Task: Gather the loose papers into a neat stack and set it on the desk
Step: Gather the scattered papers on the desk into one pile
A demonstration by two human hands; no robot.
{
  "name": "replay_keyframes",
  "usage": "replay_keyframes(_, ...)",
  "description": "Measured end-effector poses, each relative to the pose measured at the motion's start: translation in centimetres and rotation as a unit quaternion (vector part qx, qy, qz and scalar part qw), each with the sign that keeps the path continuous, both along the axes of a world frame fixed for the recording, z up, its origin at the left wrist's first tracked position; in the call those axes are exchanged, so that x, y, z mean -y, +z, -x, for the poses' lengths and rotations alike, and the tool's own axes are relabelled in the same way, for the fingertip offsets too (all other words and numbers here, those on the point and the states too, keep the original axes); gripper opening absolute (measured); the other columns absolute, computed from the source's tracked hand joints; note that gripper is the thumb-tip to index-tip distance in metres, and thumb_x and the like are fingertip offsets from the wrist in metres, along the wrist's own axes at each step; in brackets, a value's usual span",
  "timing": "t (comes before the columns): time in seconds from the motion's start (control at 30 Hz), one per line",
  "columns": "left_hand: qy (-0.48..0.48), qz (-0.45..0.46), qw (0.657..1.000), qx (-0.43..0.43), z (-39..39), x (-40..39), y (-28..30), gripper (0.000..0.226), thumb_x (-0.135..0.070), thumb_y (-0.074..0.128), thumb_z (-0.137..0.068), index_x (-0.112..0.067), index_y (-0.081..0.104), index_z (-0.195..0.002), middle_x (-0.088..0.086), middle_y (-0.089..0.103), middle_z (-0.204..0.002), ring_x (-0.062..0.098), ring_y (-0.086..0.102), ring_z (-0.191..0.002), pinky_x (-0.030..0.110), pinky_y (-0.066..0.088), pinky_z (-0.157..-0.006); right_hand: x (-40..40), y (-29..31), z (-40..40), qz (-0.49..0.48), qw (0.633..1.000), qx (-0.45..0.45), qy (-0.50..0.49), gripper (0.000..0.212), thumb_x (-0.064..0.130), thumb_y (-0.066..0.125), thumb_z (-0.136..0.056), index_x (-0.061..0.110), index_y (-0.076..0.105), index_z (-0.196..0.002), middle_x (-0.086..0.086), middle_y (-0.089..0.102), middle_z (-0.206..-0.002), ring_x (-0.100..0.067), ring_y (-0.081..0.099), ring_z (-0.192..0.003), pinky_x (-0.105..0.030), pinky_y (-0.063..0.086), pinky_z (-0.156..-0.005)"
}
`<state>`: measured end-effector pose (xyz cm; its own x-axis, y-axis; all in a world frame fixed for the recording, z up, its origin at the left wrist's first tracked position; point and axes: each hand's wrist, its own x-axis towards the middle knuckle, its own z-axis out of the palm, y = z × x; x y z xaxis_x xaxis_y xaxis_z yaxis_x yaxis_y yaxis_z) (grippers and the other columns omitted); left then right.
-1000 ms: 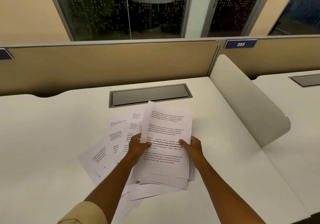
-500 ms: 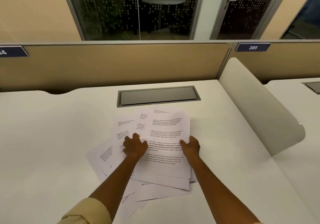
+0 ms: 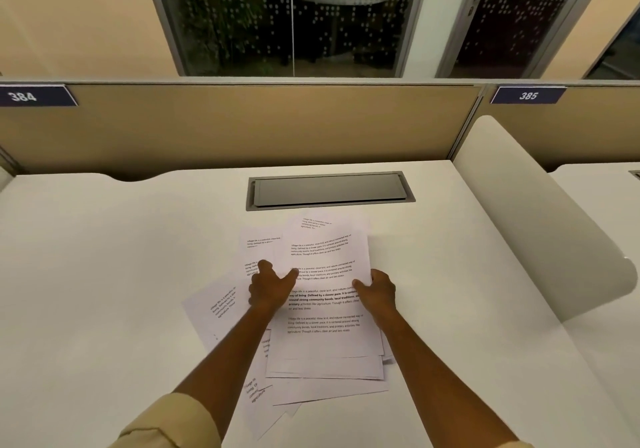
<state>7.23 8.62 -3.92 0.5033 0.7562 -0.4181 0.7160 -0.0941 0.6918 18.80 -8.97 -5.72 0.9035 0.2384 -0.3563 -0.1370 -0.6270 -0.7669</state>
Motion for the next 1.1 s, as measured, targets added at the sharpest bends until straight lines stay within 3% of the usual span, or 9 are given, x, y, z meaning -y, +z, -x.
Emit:
replay_keyframes(0.23,0.03,0.035,0.998,0.03,0.3,-0.2,-0.2,0.074,-0.048,0.068,-0.084,-0.007,0.038,-0.137,0.016,0.053,-0.136,0.035,0.052,-0.123,0.045,0.046,-0.102,0.1,0.2,0.0,0.032,0.999,0.016,0.027,0.035,0.028,0.065,-0.09,0.009,0.061,-0.119,-0.008,0.068,-0.121,-0.027,0.065,-0.109,-0.036,0.053,-0.093)
replay_keyframes(0.4,0.063,0.072,0.995,0.039,0.6,-0.1,-0.3,0.071,-0.049,0.07,-0.082,-0.01,0.041,-0.134,0.014,0.054,-0.135,0.032,0.055,-0.118,0.04,0.046,-0.097,0.0,0.3,0.1,0.04,0.999,0.012,0.031,0.032,0.036,0.068,-0.085,0.013,0.062,-0.108,-0.004,0.07,-0.11,-0.021,0.064,-0.093,-0.032,0.051,-0.082)
replay_keyframes(0.5,0.058,0.079,0.994,0.049,0.7,0.1,-0.1,0.067,-0.047,0.072,-0.081,-0.011,0.041,-0.13,0.012,0.059,-0.128,0.028,0.057,-0.107,0.039,0.049,-0.094,-0.1,0.4,0.2,0.029,0.999,0.007,0.019,0.04,0.036,0.071,-0.084,0.013,0.061,-0.115,-0.004,0.07,-0.113,-0.023,0.065,-0.101,-0.032,0.051,-0.084)
replay_keyframes(0.67,0.05,0.084,0.992,0.081,0.9,0.2,0.2,0.069,-0.042,0.075,-0.08,-0.012,0.04,-0.132,0.01,0.061,-0.129,0.033,0.06,-0.115,0.047,0.052,-0.098,-0.6,0.4,1.0,-0.061,0.997,-0.035,0.0,0.047,0.03,0.075,-0.082,0.01,0.06,-0.122,-0.006,0.068,-0.119,-0.017,0.062,-0.096,-0.024,0.046,-0.079)
replay_keyframes(0.8,0.062,0.069,0.991,0.094,1.5,0.1,0.2,0.07,-0.039,0.076,-0.081,-0.011,0.041,-0.135,0.011,0.06,-0.132,0.033,0.06,-0.116,0.045,0.052,-0.097,-1.1,0.5,1.5,-0.06,0.998,-0.03,0.009,0.045,0.03,0.073,-0.083,0.01,0.062,-0.121,-0.005,0.069,-0.118,-0.016,0.062,-0.096,-0.023,0.046,-0.078)
replay_keyframes(0.93,0.098,0.06,0.989,0.097,1.8,0.0,0.3,0.058,-0.039,0.073,-0.083,-0.011,0.045,-0.125,0.013,0.062,-0.125,0.025,0.059,-0.098,0.034,0.05,-0.078,-1.3,0.4,1.6,-0.06,0.998,-0.034,0.015,0.045,0.03,0.073,-0.083,0.01,0.063,-0.122,-0.005,0.07,-0.117,-0.019,0.065,-0.1,-0.023,0.047,-0.078)
replay_keyframes(1.1,0.12,0.066,0.988,0.077,1.7,0.1,0.6,0.061,-0.041,0.071,-0.083,-0.008,0.042,-0.126,0.014,0.06,-0.124,0.033,0.061,-0.109,0.041,0.054,-0.086,-1.8,0.2,1.8,-0.041,0.998,-0.023,0.03,0.044,0.033,0.071,-0.084,0.011,0.063,-0.121,-0.005,0.07,-0.116,-0.021,0.066,-0.103,-0.027,0.052,-0.085)
